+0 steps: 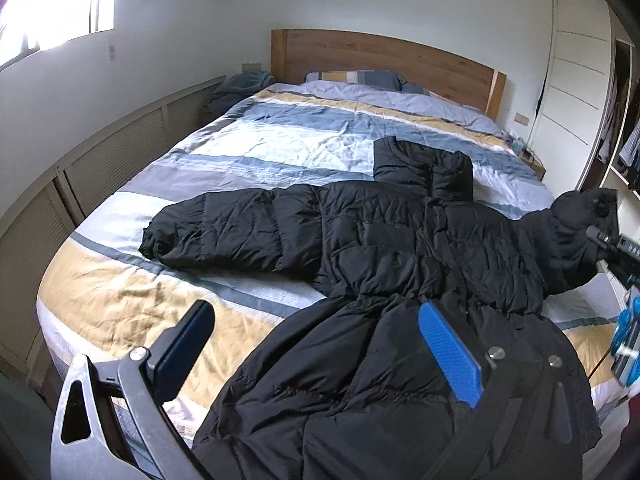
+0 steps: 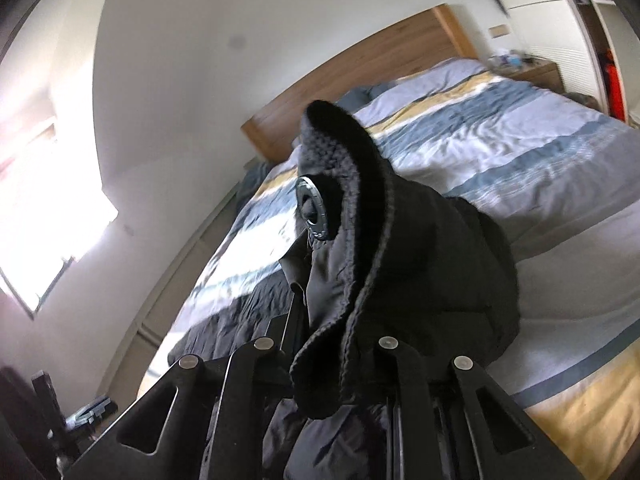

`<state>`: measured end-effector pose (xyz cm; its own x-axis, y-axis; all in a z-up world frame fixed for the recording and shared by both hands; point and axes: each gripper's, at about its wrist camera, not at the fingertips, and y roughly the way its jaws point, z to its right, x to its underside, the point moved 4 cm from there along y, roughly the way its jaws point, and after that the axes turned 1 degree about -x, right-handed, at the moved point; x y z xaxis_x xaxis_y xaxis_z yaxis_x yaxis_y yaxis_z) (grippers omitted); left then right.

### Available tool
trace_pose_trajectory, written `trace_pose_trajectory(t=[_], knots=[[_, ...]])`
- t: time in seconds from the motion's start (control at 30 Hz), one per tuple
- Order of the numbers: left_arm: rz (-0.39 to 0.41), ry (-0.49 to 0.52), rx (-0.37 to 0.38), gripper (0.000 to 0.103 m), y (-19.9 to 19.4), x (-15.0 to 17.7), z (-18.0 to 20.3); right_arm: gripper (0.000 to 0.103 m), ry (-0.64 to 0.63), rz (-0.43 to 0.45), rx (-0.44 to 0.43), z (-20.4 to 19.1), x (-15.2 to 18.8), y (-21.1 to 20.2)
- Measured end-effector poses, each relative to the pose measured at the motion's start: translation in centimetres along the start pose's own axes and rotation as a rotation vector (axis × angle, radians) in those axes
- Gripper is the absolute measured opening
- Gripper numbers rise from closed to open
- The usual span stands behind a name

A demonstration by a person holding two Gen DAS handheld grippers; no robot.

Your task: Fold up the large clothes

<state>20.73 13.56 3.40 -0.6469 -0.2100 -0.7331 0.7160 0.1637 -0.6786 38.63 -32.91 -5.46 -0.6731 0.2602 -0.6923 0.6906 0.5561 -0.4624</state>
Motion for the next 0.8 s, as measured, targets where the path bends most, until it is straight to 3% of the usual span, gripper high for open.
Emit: trace_pose_trajectory(t=[0.2, 0.23, 0.27, 0.53, 0.8], knots=[[0.014, 0.043, 0.026, 0.103, -0.9, 0.5, 1.0, 0.017, -0.076, -0.120, -0.009, -3.5, 4.4, 3.4], [0.014, 0.050, 0.031, 0.103, -1.0, 0.6, 1.2, 0.010, -0.087, -0.147, -0.017, -3.9, 5.2, 4.2], [0.014, 0.053, 0.035, 0.103, -1.2, 0.6, 1.3, 0.010, -0.095, -0.168, -0.014, -4.4, 6.0, 4.7], [0.007, 0.057, 0.043, 0.103, -1.8, 1.3, 1.6, 0.011, -0.200, -0.351, 0.073, -5.9, 12.9, 10.2], [-0.020, 0.026, 0.034, 0.103, -1.9, 1.8, 1.5, 0.015, -0.244, -0.421, 0.091, -6.9, 16.1, 12.2]])
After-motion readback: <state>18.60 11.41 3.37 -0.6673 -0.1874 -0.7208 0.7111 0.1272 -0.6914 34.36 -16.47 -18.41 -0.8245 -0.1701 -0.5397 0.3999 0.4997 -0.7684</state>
